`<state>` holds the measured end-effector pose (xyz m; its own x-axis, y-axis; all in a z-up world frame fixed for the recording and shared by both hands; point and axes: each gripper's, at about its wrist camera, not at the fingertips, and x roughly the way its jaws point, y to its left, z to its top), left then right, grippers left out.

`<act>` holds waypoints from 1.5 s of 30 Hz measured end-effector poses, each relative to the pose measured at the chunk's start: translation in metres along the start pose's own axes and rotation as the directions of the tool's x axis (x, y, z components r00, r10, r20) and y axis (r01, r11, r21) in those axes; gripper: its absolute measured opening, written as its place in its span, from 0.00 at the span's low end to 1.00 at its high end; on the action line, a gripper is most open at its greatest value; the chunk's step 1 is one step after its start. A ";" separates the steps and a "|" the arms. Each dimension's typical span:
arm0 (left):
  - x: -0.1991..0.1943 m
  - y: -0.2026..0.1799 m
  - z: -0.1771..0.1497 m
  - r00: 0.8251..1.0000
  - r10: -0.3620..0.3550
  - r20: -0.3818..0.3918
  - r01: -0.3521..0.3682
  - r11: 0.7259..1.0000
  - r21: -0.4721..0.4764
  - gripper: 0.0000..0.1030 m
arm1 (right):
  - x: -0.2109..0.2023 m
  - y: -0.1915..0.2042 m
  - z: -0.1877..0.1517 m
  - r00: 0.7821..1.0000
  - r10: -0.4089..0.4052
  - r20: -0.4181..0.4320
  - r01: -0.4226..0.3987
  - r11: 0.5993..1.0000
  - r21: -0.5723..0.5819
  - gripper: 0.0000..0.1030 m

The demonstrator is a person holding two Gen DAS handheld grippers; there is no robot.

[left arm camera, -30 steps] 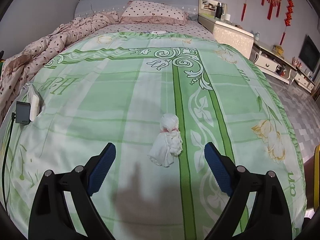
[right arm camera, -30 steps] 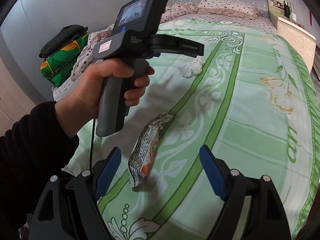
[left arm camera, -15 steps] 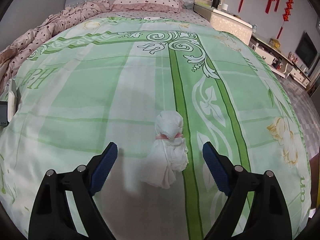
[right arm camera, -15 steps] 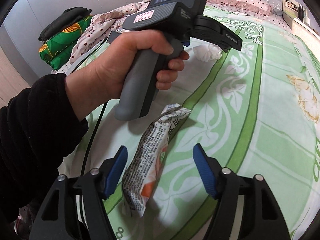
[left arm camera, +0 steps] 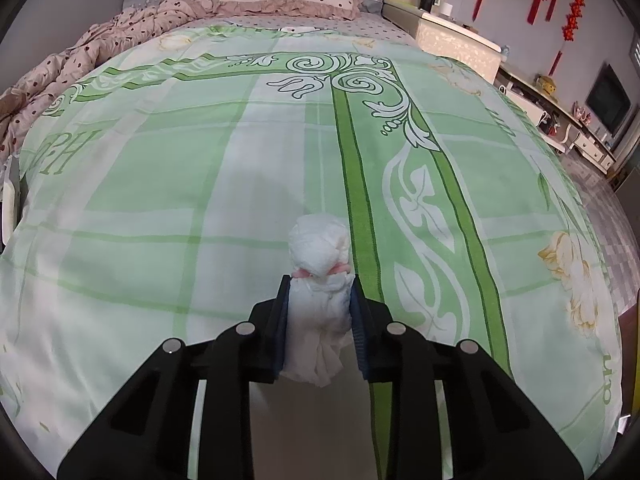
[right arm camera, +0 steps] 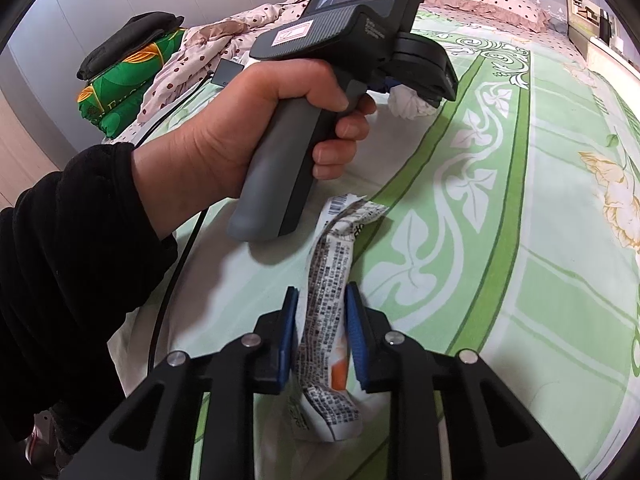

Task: Collect trash
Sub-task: 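Grasp the white tissue with the left tool while the right tool grasps the snack wrapper, then carry the white tissue and snack wrapper over the bin with both tools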

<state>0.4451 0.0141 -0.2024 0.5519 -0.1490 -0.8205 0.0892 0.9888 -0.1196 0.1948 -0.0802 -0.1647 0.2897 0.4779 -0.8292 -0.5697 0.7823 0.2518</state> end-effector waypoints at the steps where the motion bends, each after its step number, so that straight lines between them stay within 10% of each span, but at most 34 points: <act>1: -0.001 -0.001 0.000 1.000 -0.004 0.000 0.004 1.000 0.001 0.24 | -0.001 0.000 0.000 1.000 0.003 0.000 -0.003 1.000 0.003 0.21; 26: -0.170 -0.044 -0.019 0.983 -0.033 0.179 0.027 0.999 0.037 0.23 | -0.150 -0.040 -0.052 0.978 -0.085 0.189 0.054 0.985 0.163 0.21; 45: -0.283 -0.168 -0.042 0.944 -0.149 0.293 0.097 0.978 0.184 0.23 | -0.298 -0.093 -0.063 0.857 -0.291 0.425 0.168 0.938 0.304 0.21</act>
<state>0.2392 -0.1098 0.0264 0.7509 -0.2898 -0.5934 0.2935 0.9514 -0.0932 0.1131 -0.3206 0.0281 0.7409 0.3515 -0.5723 -0.2521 0.9354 0.2481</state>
